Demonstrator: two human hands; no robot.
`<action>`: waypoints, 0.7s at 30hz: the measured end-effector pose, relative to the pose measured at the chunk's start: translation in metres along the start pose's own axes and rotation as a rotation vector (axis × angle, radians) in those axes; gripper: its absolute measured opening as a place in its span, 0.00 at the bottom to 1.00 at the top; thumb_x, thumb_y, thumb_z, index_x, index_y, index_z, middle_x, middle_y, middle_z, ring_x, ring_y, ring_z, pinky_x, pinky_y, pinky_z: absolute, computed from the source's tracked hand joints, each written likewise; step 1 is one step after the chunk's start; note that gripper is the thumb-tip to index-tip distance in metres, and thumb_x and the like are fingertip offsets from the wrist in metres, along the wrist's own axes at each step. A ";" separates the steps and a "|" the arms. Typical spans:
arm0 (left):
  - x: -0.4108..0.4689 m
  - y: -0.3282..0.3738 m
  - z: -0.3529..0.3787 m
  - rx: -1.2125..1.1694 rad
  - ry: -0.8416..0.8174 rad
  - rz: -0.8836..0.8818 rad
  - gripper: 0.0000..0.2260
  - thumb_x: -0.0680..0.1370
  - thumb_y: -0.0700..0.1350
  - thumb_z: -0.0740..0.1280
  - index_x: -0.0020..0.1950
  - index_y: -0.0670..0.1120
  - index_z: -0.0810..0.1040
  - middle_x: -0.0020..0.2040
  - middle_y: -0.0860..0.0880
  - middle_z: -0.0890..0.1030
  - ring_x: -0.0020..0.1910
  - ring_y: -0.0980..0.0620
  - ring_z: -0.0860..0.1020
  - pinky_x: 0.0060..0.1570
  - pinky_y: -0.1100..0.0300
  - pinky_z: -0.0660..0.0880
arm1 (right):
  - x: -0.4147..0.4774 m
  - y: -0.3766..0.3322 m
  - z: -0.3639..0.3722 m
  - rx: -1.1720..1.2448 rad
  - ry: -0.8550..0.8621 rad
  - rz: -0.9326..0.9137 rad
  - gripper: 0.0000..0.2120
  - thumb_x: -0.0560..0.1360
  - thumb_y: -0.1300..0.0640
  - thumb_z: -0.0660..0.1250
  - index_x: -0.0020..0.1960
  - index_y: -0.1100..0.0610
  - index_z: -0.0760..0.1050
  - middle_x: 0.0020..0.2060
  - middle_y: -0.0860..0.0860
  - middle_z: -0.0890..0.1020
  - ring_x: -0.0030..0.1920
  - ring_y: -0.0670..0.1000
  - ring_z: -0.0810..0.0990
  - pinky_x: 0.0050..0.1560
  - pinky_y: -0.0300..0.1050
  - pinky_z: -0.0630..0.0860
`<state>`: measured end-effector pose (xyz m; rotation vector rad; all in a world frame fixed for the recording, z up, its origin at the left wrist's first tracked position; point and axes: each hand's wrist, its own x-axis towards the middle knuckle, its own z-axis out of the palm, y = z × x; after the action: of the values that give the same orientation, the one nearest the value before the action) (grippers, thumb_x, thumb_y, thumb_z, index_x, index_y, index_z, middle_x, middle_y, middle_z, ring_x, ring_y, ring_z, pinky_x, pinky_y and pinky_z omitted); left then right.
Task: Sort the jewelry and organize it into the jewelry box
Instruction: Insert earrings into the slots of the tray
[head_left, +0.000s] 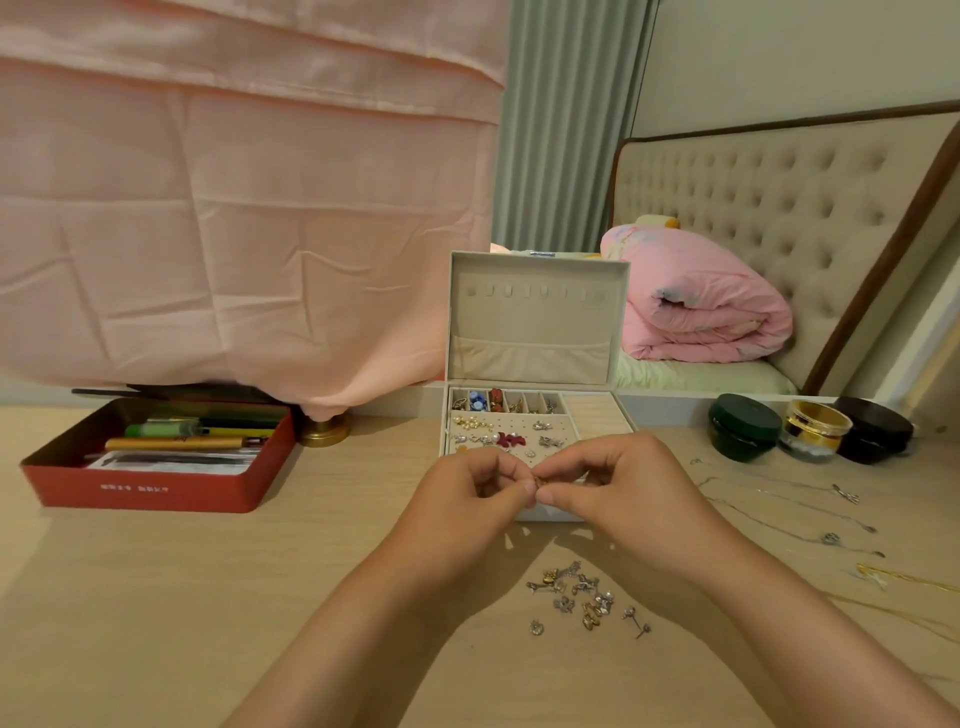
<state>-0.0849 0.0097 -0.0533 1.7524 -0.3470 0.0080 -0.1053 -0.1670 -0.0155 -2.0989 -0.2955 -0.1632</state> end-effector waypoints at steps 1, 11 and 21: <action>0.002 -0.001 -0.006 0.020 0.016 0.028 0.05 0.77 0.39 0.71 0.43 0.47 0.83 0.35 0.53 0.79 0.35 0.58 0.74 0.38 0.66 0.70 | 0.004 -0.001 0.002 -0.007 0.005 -0.011 0.08 0.71 0.59 0.78 0.44 0.47 0.88 0.36 0.45 0.86 0.28 0.38 0.76 0.31 0.30 0.70; 0.011 -0.023 -0.064 0.652 0.274 0.253 0.10 0.79 0.45 0.66 0.56 0.57 0.81 0.50 0.59 0.74 0.53 0.60 0.68 0.51 0.64 0.64 | 0.062 -0.010 0.040 -0.413 -0.009 -0.108 0.05 0.73 0.48 0.76 0.49 0.42 0.85 0.40 0.35 0.83 0.35 0.32 0.77 0.39 0.38 0.70; 0.012 -0.034 -0.061 0.602 0.162 0.160 0.15 0.79 0.50 0.64 0.65 0.58 0.77 0.55 0.58 0.72 0.60 0.59 0.68 0.57 0.61 0.67 | 0.073 -0.009 0.050 -0.616 -0.070 -0.181 0.05 0.73 0.45 0.75 0.48 0.38 0.84 0.42 0.37 0.82 0.42 0.39 0.77 0.42 0.40 0.70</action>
<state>-0.0545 0.0719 -0.0709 2.2939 -0.3897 0.4035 -0.0373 -0.1092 -0.0170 -2.6891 -0.5300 -0.3205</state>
